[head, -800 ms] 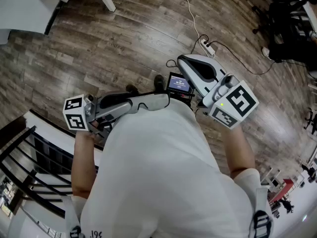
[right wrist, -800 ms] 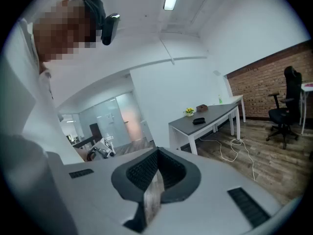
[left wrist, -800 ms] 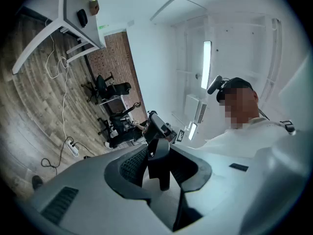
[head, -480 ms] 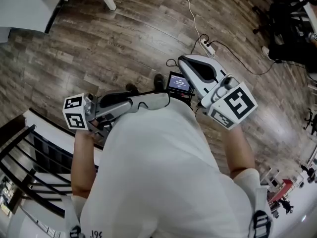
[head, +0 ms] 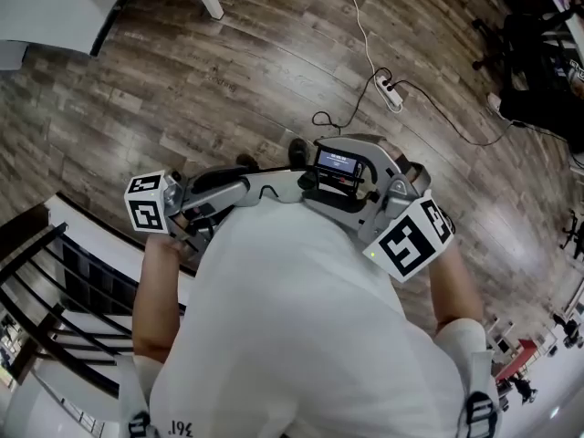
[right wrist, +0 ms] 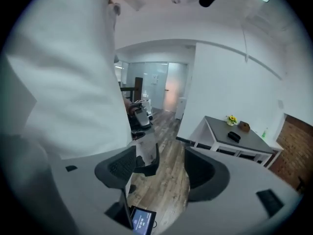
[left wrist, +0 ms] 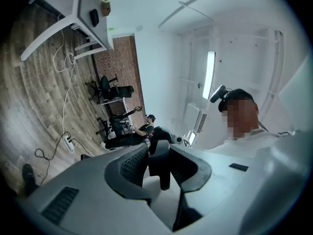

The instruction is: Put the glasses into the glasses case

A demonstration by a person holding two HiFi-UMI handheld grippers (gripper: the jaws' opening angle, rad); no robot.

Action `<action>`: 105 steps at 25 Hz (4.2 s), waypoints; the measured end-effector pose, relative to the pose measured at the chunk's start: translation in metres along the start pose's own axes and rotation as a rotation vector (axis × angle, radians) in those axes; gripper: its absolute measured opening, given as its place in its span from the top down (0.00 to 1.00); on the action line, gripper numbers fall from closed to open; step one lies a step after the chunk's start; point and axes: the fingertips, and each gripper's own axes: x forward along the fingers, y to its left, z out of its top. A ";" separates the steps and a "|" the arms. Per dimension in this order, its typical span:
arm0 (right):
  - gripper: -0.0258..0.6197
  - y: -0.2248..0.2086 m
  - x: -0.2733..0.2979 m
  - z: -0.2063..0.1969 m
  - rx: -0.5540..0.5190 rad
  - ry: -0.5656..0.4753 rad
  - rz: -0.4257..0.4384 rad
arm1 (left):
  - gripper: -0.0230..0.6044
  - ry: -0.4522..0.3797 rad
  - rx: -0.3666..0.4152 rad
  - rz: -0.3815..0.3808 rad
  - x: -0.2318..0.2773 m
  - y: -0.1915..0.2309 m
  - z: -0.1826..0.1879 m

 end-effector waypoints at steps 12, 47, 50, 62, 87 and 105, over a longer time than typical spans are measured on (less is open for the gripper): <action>0.45 0.011 0.048 0.008 -0.270 0.130 0.109 | 0.76 -0.080 -0.032 -0.032 0.000 0.001 0.024; 0.51 0.020 0.118 0.071 -0.217 0.074 -0.011 | 0.70 -0.160 0.327 0.106 -0.086 -0.022 0.069; 0.51 0.023 0.124 0.075 -0.228 0.072 -0.026 | 0.69 -0.188 0.377 0.137 -0.097 -0.025 0.075; 0.51 0.005 0.132 0.073 -0.238 0.065 -0.055 | 0.68 -0.271 0.492 0.220 -0.120 -0.024 0.099; 0.51 -0.220 0.119 0.003 -0.281 -0.013 0.012 | 0.68 -0.425 0.512 0.477 -0.044 0.059 0.254; 0.51 -0.291 0.175 0.008 -0.230 0.012 -0.020 | 0.68 -0.418 0.491 0.489 -0.077 0.099 0.327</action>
